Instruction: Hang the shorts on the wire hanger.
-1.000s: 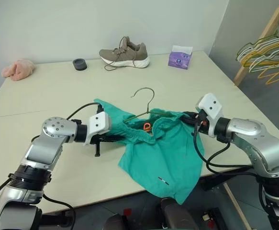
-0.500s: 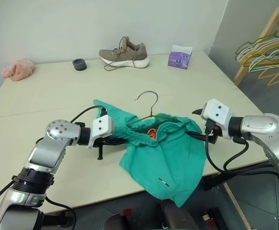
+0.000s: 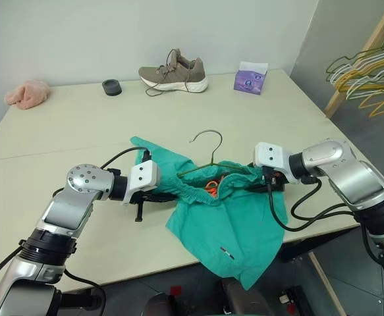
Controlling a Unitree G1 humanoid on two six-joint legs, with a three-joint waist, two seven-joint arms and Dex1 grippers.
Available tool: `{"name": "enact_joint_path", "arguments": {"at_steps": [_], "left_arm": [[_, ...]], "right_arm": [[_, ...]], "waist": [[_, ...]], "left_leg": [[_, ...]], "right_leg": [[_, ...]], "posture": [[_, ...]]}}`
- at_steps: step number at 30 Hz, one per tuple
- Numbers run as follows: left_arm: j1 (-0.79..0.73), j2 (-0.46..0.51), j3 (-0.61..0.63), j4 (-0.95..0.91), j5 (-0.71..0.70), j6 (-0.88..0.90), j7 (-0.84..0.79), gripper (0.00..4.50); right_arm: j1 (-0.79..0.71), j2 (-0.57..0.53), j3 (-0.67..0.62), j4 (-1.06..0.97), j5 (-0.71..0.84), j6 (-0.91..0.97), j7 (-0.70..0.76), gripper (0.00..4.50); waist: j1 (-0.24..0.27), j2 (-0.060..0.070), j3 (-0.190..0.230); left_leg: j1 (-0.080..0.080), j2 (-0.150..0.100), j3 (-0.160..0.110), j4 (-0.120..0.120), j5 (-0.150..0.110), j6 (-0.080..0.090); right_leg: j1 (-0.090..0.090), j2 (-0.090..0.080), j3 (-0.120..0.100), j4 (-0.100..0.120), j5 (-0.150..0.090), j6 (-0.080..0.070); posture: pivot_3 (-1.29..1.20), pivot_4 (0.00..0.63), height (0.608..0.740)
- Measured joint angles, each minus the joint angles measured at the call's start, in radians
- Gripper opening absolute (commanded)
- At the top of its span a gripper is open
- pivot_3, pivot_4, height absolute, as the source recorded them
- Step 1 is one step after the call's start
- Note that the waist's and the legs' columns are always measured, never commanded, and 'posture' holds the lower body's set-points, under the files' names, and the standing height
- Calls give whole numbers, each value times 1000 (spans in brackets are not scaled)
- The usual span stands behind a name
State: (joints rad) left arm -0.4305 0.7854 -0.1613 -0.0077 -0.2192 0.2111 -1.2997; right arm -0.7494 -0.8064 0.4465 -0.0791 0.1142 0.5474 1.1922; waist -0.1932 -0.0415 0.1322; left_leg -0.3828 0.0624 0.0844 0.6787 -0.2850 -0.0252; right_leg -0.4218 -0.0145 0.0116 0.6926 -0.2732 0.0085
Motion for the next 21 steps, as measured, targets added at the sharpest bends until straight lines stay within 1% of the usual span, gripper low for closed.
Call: {"name": "enact_joint_path", "arguments": {"at_steps": [1,5,6,7,9,10,11,13,15,20,21], "left_arm": [[0,0,0,0,0,0,0,0],[0,-10,0,-1,-1,7,2,0],[-2,-10,0,-1,-1,11,2,342],[-4,-10,0,-1,-1,17,2,702],[-12,-10,0,0,-1,24,1,1192],[-15,-12,0,1,-4,25,0,1560],[-17,-14,0,1,-5,25,1,1787],[-35,-52,22,16,-28,35,15,2361],[-54,-63,43,22,-41,38,27,2932],[-52,-21,88,43,-57,47,28,4478],[-48,-14,104,61,-57,48,37,4478]], "right_arm": [[-4,3,2,1,-3,1,11,1445],[-14,11,3,2,-14,10,33,220],[-14,12,3,2,-14,12,41,7],[-14,13,3,2,-15,14,49,0],[-14,19,3,0,-18,17,52,0],[-14,19,3,0,-18,26,52,0],[-14,19,3,-1,-18,29,53,0],[-9,12,-2,-8,-16,48,53,0],[-6,11,-7,-21,-13,68,52,0],[44,-4,-65,-85,31,141,48,0],[61,-13,-82,-96,40,160,45,0]], "waist": [[0,0,0],[0,0,0],[0,0,1],[0,1,1],[0,1,2],[0,2,2],[0,2,2],[0,2,3],[0,2,4],[-4,3,5],[-3,3,5]], "left_leg": [[0,0,0,0,0,0],[0,0,0,0,0,0],[0,0,0,0,0,0],[0,0,0,0,0,0],[0,0,0,0,0,0],[0,0,0,0,0,0],[0,0,0,0,0,0],[0,0,0,0,0,0],[0,0,0,0,0,0],[0,1,0,0,0,0],[0,1,0,0,0,0]], "right_leg": [[0,0,0,0,0,0],[0,0,0,0,0,0],[0,0,0,0,0,0],[0,0,0,0,0,0],[0,0,0,1,0,0],[0,0,0,1,0,0],[0,0,0,1,0,0],[0,0,0,1,0,0],[0,0,0,1,0,0],[0,-1,0,0,0,0],[0,-1,-1,1,0,0]], "posture": [[-198,118,740],[-201,122,740],[-203,124,740],[-204,125,740],[-207,126,740],[-207,126,740],[-207,126,740],[-212,127,740],[-215,123,740],[-217,117,740],[-218,117,740]]}}
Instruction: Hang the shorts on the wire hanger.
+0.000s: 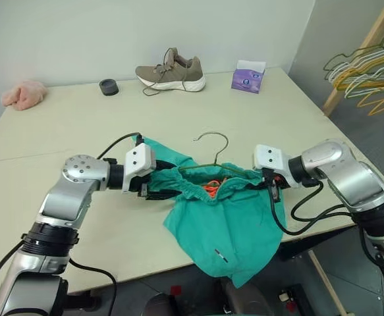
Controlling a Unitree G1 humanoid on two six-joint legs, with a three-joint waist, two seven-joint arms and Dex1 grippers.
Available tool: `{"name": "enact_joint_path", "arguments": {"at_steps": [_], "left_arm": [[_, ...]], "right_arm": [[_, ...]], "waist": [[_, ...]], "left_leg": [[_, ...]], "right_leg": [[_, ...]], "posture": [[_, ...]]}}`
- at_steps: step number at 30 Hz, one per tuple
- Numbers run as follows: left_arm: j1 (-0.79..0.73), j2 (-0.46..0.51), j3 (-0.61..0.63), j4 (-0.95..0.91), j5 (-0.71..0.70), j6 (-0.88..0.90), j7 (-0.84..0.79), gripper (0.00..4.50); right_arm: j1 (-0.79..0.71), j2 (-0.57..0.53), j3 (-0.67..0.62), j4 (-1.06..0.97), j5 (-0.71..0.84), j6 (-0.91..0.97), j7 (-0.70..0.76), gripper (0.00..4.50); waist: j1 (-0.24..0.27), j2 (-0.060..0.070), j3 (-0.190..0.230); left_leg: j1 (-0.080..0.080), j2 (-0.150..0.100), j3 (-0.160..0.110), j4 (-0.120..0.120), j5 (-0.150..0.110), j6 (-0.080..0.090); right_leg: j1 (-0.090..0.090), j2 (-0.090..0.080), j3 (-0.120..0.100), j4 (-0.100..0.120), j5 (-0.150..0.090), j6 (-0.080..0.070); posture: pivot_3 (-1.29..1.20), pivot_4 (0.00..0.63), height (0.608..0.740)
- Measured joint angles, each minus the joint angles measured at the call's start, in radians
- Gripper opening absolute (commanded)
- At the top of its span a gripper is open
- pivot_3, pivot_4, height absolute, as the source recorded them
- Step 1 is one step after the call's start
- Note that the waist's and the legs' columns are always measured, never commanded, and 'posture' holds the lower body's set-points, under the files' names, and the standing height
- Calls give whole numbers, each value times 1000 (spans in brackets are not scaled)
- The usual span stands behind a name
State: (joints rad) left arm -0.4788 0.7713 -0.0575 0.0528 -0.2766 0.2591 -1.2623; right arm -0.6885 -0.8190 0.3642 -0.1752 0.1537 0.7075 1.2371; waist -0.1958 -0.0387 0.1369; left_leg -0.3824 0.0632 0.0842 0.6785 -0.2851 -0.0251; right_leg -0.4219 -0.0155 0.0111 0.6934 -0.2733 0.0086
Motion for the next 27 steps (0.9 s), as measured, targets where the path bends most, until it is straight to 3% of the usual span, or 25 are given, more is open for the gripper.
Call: {"name": "enact_joint_path", "arguments": {"at_steps": [5,11,18,22,27], "left_arm": [[-8,16,72,149,47,-84,110,4478],[-84,-35,102,283,119,-239,276,4478],[-8,-113,47,-77,-160,104,155,4478],[-53,-140,0,-191,-273,249,106,4478],[-112,-188,-70,-249,-305,298,91,4478]], "right_arm": [[90,-47,-81,-57,53,89,-24,0],[309,-64,-300,-150,158,323,-142,0],[691,27,-661,-341,225,565,-330,0],[796,100,-886,-392,225,634,-415,0],[868,161,-1132,-384,218,703,-499,0]], "waist": [[2,0,0],[20,-2,1],[30,-1,2],[20,0,2],[-8,2,4]], "left_leg": [[0,-1,0,0,0,0],[-2,-1,0,0,0,0],[-4,-1,1,0,-2,-1],[1,-3,1,0,-2,0],[7,-4,0,0,-2,1]], "right_leg": [[0,-3,-1,0,0,0],[1,-5,-2,-3,0,0],[0,-4,-2,-3,-2,3],[3,-1,1,-3,-4,8],[11,0,2,-5,-3,8]], "posture": [[-223,122,740],[-251,129,740],[-329,144,740],[-350,146,740],[-385,156,740]]}}
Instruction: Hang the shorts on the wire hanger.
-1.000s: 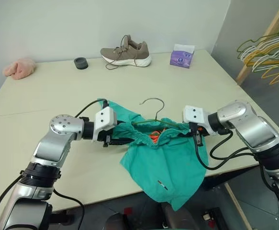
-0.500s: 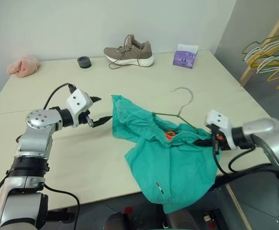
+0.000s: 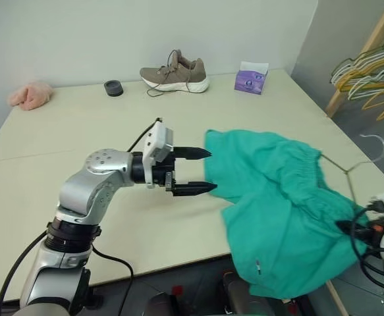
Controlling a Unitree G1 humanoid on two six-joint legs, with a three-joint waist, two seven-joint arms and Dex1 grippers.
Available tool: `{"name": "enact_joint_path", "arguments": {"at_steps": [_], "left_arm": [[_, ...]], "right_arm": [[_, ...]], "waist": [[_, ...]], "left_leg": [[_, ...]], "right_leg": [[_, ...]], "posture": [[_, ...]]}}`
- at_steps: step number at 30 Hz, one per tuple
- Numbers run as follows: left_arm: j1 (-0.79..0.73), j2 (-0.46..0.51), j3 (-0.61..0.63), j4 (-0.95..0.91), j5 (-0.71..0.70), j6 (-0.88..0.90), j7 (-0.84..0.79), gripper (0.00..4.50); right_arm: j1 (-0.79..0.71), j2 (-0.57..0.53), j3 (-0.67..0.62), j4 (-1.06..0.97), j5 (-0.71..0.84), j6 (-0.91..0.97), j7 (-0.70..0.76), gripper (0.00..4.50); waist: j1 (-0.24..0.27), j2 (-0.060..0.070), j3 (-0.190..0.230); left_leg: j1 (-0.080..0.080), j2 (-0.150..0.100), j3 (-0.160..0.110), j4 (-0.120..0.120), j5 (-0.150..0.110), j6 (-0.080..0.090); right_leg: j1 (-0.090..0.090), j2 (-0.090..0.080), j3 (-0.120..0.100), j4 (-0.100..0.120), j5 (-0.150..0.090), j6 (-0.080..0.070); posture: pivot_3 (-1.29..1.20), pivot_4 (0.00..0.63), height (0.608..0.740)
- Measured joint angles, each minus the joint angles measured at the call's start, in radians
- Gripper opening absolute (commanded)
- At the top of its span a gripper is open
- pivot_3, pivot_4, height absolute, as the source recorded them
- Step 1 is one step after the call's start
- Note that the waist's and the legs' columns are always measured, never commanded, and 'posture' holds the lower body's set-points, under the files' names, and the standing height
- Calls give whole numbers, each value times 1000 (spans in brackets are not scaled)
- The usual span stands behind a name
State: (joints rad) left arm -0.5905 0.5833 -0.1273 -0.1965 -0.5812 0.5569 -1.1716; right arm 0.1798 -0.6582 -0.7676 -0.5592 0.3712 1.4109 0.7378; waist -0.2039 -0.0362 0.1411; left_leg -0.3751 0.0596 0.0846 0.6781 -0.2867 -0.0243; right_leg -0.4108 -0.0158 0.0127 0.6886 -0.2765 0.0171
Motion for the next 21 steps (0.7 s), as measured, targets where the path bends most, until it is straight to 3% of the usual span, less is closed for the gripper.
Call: {"name": "enact_joint_path", "arguments": {"at_steps": [6,10,16,21], "left_arm": [[-37,-23,-52,4,58,-22,4,4478],[-95,-110,-78,15,96,-54,47,4478],[-181,-233,-109,44,138,-72,122,4478],[-199,-256,-122,50,163,-64,163,4478]], "right_arm": [[84,0,-176,28,-37,66,-70,0],[86,-13,-218,74,-53,83,-117,0],[-166,-177,-236,297,-129,-19,-265,0],[-339,-289,-222,512,-167,-141,-357,0]], "waist": [[-48,0,3],[-78,1,6],[-126,10,20],[-131,8,31]], "left_leg": [[2,0,0,-3,0,0],[1,-2,0,-3,-1,2],[-1,-14,2,-3,-4,7],[2,-14,1,-13,-2,8]], "right_leg": [[3,1,1,-4,0,0],[5,1,4,-9,0,1],[5,-3,9,-11,0,7],[5,-3,8,-13,-1,7]], "posture": [[-411,168,740],[-419,179,740],[-407,192,740],[-393,195,740]]}}
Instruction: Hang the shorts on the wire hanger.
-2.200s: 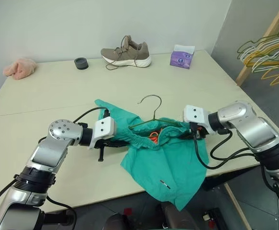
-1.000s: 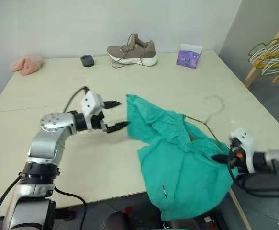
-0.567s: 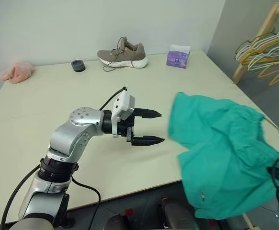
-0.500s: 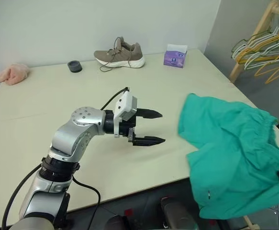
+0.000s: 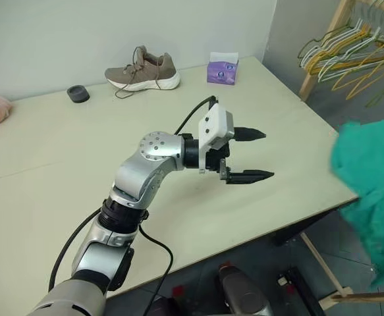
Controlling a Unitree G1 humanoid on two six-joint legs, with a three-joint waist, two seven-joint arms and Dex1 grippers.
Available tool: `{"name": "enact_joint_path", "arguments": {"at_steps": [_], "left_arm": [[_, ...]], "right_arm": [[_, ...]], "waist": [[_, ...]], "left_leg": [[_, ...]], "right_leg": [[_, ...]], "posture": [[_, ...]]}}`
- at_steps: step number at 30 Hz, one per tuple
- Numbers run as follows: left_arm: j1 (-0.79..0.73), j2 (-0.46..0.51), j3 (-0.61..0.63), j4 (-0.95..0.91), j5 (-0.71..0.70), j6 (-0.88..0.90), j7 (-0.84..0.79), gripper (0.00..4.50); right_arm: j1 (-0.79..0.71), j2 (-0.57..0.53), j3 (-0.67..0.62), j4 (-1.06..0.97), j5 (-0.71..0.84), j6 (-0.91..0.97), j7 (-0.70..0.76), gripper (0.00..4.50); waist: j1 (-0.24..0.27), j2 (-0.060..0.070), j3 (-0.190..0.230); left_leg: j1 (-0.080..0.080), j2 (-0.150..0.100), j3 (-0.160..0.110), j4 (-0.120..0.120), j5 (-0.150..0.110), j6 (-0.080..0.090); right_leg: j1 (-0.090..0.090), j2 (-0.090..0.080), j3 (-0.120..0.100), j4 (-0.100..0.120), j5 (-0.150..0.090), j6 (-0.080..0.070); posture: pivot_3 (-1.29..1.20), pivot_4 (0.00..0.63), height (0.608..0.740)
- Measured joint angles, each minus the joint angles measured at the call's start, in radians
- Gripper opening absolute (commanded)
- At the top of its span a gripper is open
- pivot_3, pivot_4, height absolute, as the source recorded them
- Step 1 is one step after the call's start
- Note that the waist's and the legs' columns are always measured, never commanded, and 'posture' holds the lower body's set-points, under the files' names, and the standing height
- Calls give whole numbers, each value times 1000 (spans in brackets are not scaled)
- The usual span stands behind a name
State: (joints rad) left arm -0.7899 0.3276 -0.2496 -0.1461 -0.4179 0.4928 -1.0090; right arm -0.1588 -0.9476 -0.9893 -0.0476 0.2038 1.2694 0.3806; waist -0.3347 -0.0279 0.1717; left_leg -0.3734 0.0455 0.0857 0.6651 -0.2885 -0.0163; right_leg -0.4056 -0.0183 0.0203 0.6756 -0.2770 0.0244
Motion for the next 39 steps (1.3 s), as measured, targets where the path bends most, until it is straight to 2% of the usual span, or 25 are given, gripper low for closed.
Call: {"name": "enact_joint_path", "arguments": {"at_steps": [4,11,16,27,33,39], "left_arm": [[-33,-12,-1,2,14,1,19,4478],[-80,-31,-1,34,32,-18,36,4478],[-99,-51,-1,51,32,-45,32,4478],[-128,-81,-1,114,40,-85,-7,4478],[-157,-98,-1,132,25,-85,-39,4478],[-172,-112,-1,165,24,-90,-68,4478]], "right_arm": [[-133,-57,41,153,-25,-70,-65,0],[-259,-107,83,351,-33,-133,-154,0],[-299,-135,90,447,-46,-188,-214,0],[-387,-123,65,543,-44,-217,-359,0],[-448,-163,73,704,-28,-256,-371,0],[-489,-213,135,822,-21,-302,-356,0]], "waist": [[0,4,5],[1,7,4],[-1,7,4],[-31,11,2],[-48,10,2],[-76,9,2]], "left_leg": [[1,0,1,-2,1,-1],[1,0,3,-2,1,-2],[1,0,4,-2,2,-4],[3,0,7,-2,3,-5],[9,-1,16,-3,3,-5],[10,0,22,-3,2,-4]], "right_leg": [[0,-1,1,0,-1,2],[0,-6,3,-1,-3,5],[0,-6,4,-2,-4,7],[0,-6,6,0,-4,7],[1,-6,14,1,-3,9],[1,-6,20,1,-3,11]], "posture": [[-390,194,740],[-402,170,740],[-418,151,740],[-429,129,740],[-430,120,740],[-422,118,740]]}}
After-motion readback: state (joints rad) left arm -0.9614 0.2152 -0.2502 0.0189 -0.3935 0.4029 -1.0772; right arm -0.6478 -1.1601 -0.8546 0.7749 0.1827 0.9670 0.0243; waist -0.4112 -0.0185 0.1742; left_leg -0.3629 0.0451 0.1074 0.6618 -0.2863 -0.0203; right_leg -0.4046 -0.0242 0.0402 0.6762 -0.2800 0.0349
